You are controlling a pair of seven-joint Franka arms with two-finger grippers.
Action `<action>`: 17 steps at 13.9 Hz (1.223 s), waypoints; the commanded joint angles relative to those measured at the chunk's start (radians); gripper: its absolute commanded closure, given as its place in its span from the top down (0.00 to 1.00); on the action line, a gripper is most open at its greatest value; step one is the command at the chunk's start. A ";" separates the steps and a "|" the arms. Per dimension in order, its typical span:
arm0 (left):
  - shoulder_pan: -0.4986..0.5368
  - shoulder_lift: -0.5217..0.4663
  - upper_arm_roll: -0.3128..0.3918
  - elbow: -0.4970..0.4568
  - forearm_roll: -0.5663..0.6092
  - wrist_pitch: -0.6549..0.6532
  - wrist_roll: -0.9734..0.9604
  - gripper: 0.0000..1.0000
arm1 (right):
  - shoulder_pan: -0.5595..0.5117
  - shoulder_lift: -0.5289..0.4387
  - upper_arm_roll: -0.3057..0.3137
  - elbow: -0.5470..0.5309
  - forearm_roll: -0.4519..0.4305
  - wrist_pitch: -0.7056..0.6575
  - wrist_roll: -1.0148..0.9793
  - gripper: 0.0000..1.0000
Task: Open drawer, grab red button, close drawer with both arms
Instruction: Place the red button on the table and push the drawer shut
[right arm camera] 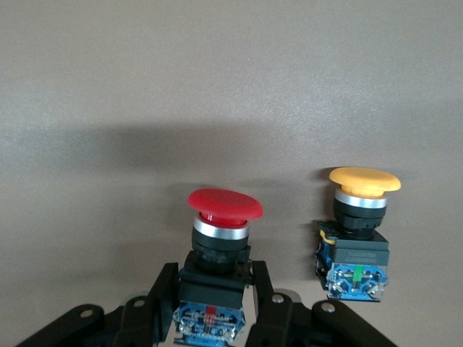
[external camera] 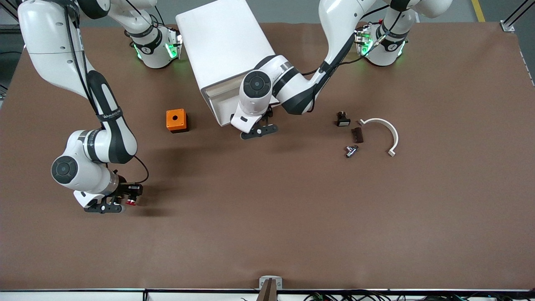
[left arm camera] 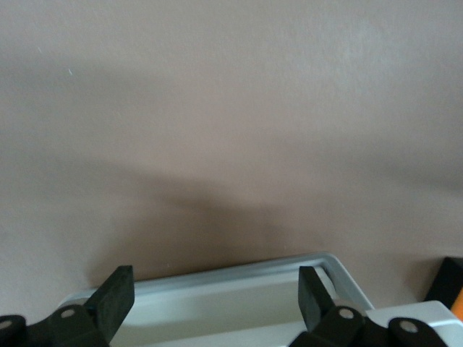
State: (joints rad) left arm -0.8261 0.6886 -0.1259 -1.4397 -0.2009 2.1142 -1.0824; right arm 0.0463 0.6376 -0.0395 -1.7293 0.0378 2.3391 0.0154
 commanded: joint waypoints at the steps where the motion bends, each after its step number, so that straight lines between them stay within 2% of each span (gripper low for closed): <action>1: -0.001 -0.015 -0.020 -0.027 -0.047 0.004 -0.010 1.00 | -0.008 0.016 0.015 0.002 -0.007 0.012 -0.006 0.02; 9: -0.010 -0.015 -0.055 -0.053 -0.155 0.004 -0.011 1.00 | 0.001 0.034 0.016 0.002 -0.007 0.048 -0.005 0.08; 11: -0.010 -0.015 -0.063 -0.059 -0.176 0.004 -0.011 1.00 | 0.004 0.036 0.016 0.004 -0.007 0.049 -0.005 0.32; 12: -0.010 -0.015 -0.064 -0.064 -0.187 0.004 -0.010 1.00 | 0.003 0.036 0.016 0.004 -0.007 0.049 -0.003 0.63; 13: -0.010 -0.015 -0.066 -0.065 -0.196 0.004 -0.011 1.00 | 0.001 0.036 0.016 0.005 -0.006 0.049 0.000 1.00; 17: -0.010 -0.014 -0.075 -0.067 -0.245 0.006 -0.010 1.00 | -0.002 0.014 0.016 0.016 -0.006 0.034 0.003 1.00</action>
State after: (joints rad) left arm -0.8318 0.6886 -0.1917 -1.4934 -0.4117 2.1145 -1.0828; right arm 0.0502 0.6677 -0.0275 -1.7234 0.0378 2.3808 0.0148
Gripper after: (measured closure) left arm 0.000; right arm 0.097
